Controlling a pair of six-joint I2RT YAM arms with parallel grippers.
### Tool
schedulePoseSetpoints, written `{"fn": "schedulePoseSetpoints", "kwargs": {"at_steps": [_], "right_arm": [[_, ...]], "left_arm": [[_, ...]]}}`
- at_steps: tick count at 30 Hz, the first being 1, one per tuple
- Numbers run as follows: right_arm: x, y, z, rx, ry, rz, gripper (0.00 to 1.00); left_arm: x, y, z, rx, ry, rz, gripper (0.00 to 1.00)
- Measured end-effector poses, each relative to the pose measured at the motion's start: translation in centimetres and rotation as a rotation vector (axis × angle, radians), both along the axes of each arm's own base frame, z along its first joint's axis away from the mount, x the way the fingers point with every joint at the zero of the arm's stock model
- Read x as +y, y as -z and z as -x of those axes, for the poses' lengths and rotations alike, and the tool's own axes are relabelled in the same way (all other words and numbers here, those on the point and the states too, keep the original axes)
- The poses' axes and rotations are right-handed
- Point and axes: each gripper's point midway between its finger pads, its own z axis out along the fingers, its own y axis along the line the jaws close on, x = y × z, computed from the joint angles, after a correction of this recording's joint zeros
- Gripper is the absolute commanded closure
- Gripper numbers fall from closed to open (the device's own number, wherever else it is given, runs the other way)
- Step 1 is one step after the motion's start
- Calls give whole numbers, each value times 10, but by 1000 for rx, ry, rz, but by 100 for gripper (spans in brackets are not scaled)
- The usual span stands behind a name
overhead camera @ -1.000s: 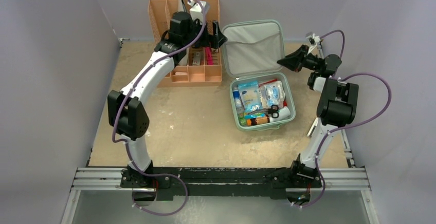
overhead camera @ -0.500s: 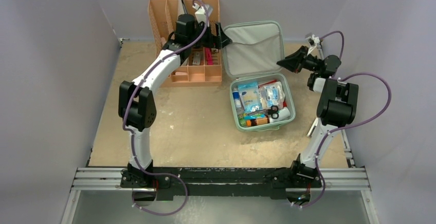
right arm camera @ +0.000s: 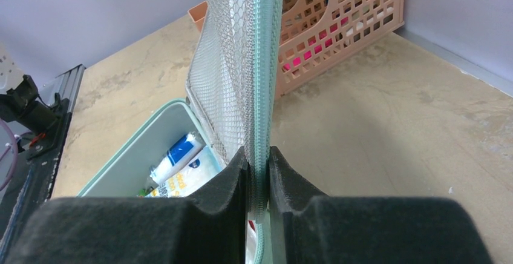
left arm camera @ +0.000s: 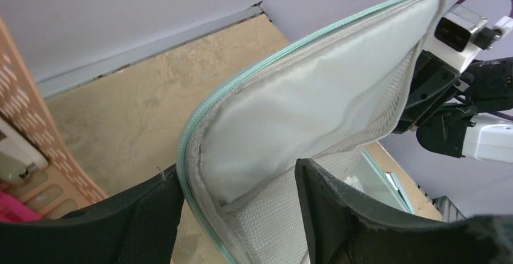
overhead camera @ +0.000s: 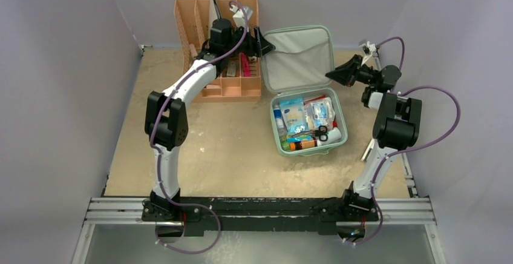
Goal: Organize the medicine kit
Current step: Close the medicine box at the center of the board.
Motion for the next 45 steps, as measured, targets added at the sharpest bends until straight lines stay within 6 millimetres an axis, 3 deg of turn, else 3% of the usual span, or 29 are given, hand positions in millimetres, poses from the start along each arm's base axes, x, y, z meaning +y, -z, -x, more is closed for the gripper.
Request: {"fn": "schedulePoseSetpoints", "kwargs": {"at_steps": [4, 19, 23, 28, 31, 36, 45], "right_arm": [[0, -1, -1, -1, 8, -4, 75], [-9, -19, -28, -7, 169, -99, 53], [-10, -22, -31, 4, 186, -116, 53], [-9, -28, -28, 35, 182, -137, 43], [-7, -47, -21, 26, 176, -145, 39], [-5, -95, -8, -55, 165, -144, 33], [-9, -148, 0, -109, 155, -158, 34]], "left_arm": [[-3, -7, 2, -42, 23, 20, 43], [-5, 8, 29, -48, 105, 13, 39], [-4, -4, 35, -81, 115, 10, 39], [-6, -25, 44, -135, 131, 14, 38], [-12, -27, 50, -146, 154, 12, 39], [-24, -26, 61, -153, 196, 6, 38], [-26, -39, 80, -179, 225, 9, 36]]}}
